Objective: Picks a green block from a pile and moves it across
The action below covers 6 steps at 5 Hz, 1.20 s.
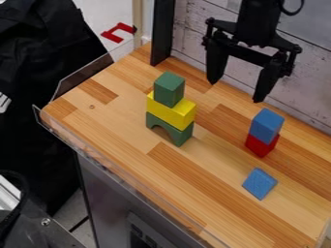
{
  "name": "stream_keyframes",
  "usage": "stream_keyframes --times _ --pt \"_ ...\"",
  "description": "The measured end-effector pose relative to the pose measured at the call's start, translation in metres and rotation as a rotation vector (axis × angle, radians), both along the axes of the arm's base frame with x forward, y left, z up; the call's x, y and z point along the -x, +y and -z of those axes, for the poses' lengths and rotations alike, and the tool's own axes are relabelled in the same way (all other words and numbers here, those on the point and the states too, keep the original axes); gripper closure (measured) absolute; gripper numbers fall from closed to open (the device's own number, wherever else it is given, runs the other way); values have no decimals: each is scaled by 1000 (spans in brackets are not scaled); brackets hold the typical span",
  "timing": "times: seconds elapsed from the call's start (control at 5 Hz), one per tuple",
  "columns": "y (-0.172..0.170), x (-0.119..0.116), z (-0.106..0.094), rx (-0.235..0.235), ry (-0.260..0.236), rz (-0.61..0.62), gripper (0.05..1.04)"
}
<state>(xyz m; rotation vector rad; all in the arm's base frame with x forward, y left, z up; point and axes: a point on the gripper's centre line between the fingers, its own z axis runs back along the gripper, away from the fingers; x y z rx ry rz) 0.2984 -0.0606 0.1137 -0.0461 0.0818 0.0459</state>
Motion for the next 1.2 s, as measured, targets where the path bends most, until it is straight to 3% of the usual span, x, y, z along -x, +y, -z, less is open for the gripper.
stream_keyframes --times 0.2,0.8,1.0,1.2 --pt "1 2 10 -4 35 -2 83" --pt "31 -22 -7 22 -21 -54 83" --pt "49 -18 -3 24 -5 -79 83" --pt "69 -4 3 -4 59 -61 83"
